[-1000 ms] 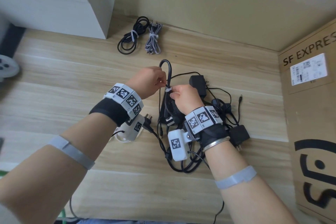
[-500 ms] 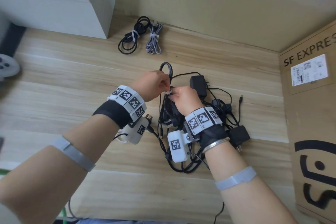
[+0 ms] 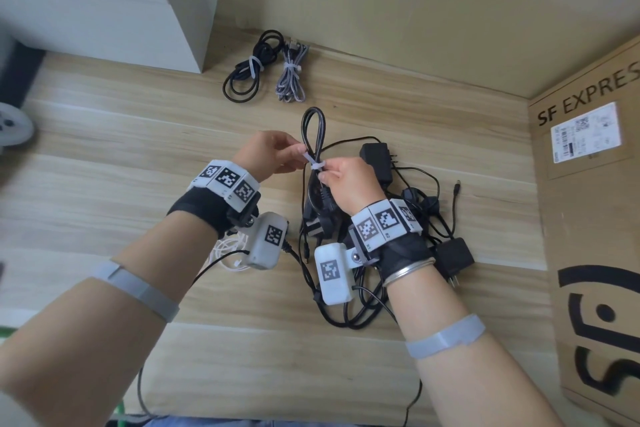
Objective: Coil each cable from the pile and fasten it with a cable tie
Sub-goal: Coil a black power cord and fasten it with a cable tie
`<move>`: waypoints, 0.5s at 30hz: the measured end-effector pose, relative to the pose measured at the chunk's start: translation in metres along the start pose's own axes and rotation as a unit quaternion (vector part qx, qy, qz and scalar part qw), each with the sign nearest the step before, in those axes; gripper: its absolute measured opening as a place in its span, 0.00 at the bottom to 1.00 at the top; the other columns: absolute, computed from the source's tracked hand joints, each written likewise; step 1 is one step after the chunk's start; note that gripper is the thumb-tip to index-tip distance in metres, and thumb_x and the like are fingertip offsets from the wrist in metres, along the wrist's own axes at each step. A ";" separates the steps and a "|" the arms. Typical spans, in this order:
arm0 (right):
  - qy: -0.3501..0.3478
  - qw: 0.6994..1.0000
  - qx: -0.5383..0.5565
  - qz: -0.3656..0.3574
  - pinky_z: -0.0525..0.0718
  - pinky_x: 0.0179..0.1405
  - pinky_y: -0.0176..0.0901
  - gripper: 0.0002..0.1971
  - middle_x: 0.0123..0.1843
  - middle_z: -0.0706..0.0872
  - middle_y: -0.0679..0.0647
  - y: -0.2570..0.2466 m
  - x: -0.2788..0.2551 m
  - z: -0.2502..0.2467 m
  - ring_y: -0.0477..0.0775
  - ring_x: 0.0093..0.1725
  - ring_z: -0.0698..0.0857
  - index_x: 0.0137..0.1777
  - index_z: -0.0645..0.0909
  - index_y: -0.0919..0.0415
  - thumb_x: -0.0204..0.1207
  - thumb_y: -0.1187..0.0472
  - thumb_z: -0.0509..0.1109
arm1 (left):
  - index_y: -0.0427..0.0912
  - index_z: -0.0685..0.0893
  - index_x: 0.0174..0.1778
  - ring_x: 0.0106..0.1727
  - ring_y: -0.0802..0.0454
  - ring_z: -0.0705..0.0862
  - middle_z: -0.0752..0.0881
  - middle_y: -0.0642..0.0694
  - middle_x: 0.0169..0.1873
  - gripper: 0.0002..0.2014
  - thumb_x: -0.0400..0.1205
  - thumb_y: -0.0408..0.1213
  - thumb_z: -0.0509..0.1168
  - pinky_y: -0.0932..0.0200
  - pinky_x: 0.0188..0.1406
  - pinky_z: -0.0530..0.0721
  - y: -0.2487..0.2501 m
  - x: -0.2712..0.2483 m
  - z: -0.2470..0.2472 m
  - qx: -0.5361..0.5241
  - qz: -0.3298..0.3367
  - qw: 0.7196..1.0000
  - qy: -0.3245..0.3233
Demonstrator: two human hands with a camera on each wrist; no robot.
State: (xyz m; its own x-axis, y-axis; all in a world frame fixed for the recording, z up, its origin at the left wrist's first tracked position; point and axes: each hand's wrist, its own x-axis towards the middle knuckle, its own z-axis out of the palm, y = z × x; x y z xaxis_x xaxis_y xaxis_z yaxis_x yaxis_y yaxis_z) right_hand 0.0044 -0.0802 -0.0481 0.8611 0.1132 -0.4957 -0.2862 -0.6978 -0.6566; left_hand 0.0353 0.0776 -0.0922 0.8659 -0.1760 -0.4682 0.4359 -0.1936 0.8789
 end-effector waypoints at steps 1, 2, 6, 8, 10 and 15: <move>0.002 1.000 -0.004 -0.005 0.69 0.49 0.23 0.15 0.60 0.87 0.56 -0.001 0.000 0.001 0.51 0.62 0.83 0.66 0.82 0.59 0.81 0.63 0.64 | 0.41 0.80 0.36 0.33 0.59 0.86 0.86 0.46 0.33 0.05 0.77 0.36 0.68 0.62 0.46 0.87 -0.001 0.000 0.000 0.008 0.002 1.000 0.004; 0.007 1.000 -0.011 -0.010 0.72 0.50 0.26 0.14 0.58 0.88 0.57 -0.002 0.001 0.002 0.52 0.61 0.84 0.65 0.82 0.58 0.81 0.63 0.64 | 0.41 0.80 0.35 0.33 0.58 0.86 0.86 0.46 0.32 0.06 0.75 0.36 0.70 0.61 0.46 0.87 -0.001 -0.001 0.001 0.025 0.008 1.000 0.009; 0.021 0.999 -0.041 -0.010 0.79 0.53 0.40 0.14 0.53 0.90 0.59 -0.002 0.004 0.008 0.57 0.56 0.86 0.64 0.82 0.59 0.79 0.63 0.66 | 0.41 0.76 0.31 0.32 0.53 0.83 0.83 0.44 0.29 0.11 0.73 0.35 0.72 0.59 0.42 0.87 0.002 -0.004 0.006 0.065 0.032 0.997 0.029; 0.030 0.999 -0.039 0.003 0.78 0.50 0.40 0.13 0.54 0.89 0.59 0.000 0.005 0.008 0.56 0.56 0.85 0.63 0.79 0.61 0.79 0.62 0.66 | 0.41 0.75 0.32 0.33 0.53 0.83 0.83 0.45 0.30 0.10 0.75 0.35 0.70 0.58 0.43 0.87 0.003 -0.005 0.010 0.053 0.025 0.998 0.022; 0.049 0.999 -0.013 0.017 0.75 0.44 0.37 0.12 0.55 0.87 0.58 0.001 0.007 0.008 0.53 0.52 0.83 0.61 0.75 0.62 0.79 0.62 0.66 | 0.41 0.74 0.39 0.37 0.51 0.84 0.83 0.45 0.36 0.06 0.81 0.36 0.64 0.56 0.45 0.87 0.004 -0.007 0.013 0.016 -0.014 1.000 -0.007; 0.069 0.997 -0.017 0.013 0.69 0.30 0.31 0.07 0.44 0.83 0.55 0.005 0.013 0.007 0.50 0.44 0.79 0.54 0.79 0.63 0.79 0.61 0.67 | 0.43 0.66 0.73 0.45 0.49 0.84 0.82 0.47 0.47 0.19 0.85 0.42 0.54 0.58 0.45 0.86 0.013 -0.018 0.021 -0.071 -0.102 0.988 -0.095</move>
State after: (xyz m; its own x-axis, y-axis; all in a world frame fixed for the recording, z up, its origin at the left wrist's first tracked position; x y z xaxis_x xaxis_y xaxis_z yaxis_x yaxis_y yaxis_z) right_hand 0.0117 -0.0771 -0.0617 0.9034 -0.0018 -0.4287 -0.2974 -0.7231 -0.6235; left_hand 0.0198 0.0582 -0.0745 0.7002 -0.3285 -0.6338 0.6387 -0.1083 0.7618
